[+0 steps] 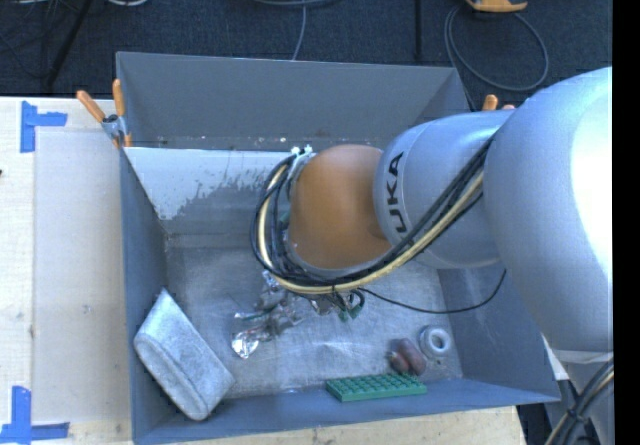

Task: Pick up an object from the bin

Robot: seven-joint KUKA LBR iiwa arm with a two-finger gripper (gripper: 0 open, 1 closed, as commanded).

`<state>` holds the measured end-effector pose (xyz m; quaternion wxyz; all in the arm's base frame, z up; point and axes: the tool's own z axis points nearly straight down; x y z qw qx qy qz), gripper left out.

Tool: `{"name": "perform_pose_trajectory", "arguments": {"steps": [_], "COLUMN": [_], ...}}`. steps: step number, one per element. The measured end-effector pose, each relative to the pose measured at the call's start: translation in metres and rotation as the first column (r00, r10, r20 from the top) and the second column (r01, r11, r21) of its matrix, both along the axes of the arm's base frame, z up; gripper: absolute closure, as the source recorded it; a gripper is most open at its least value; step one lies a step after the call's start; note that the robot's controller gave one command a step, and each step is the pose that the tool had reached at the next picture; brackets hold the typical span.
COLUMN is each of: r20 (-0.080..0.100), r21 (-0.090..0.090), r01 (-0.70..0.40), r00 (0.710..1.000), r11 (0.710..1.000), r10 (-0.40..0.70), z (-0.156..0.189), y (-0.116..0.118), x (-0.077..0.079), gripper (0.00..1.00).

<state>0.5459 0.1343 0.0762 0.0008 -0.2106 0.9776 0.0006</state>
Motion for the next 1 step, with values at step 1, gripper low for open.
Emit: {"name": "perform_pose_trajectory", "arguments": {"steps": [1], "r20": [0.006], "r21": [-0.001], "r01": [-0.226], "r00": [0.974], "r11": [0.974], "r10": [0.226], "z": [0.1319], "y": [0.0067], "x": [0.0088], "gripper": [1.00]}}
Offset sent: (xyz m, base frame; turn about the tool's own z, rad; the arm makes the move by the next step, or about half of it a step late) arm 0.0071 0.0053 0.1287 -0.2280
